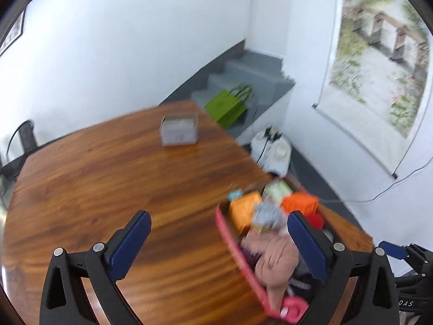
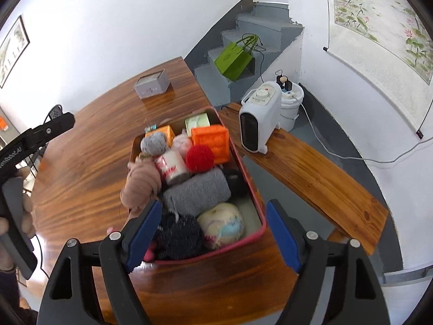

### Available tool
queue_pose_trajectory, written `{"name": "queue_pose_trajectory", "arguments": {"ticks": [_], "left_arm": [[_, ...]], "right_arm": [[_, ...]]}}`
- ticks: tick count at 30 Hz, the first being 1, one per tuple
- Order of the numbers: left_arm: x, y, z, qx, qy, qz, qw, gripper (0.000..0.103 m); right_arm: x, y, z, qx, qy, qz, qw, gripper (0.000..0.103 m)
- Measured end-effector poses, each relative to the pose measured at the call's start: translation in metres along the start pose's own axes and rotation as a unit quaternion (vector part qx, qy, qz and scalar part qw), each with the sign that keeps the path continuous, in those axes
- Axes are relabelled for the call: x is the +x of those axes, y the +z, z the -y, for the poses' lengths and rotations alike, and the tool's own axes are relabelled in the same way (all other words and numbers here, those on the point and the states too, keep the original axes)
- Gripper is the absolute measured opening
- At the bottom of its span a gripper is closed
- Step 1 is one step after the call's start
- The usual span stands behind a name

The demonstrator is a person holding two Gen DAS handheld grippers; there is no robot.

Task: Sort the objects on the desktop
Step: 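Lower the grey sock ball into the box and open the left tool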

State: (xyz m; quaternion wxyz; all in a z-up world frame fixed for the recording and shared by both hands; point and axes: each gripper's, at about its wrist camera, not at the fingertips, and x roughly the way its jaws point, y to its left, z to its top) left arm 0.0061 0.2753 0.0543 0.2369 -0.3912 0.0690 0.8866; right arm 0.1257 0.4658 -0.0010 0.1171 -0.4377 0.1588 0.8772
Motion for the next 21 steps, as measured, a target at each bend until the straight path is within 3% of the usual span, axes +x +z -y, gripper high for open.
{"name": "queue_pose_trajectory", "arguments": {"ticks": [5,8,14,21], "left_arm": [[0.029,-0.037,-0.009,-0.035,0.014,-0.106,0.9936,0.102],[0.026,-0.043,-0.006,-0.025,0.011,-0.103,0.9943,0.102],[-0.01,-0.021,0.021,0.02,-0.008,-0.062,0.9978,0.102],[-0.01,-0.017,0.053,0.035,-0.093,-0.08,0.9918,0.102]], "right_arm": [[0.009,-0.019,-0.001,0.019,0.004,-0.023,1.0,0.083],[0.013,-0.024,-0.004,0.021,0.004,-0.032,0.999,0.083],[-0.001,-0.023,-0.006,0.005,-0.011,-0.017,1.0,0.083],[-0.014,-0.026,0.005,0.026,-0.025,-0.001,0.999,0.083]]}}
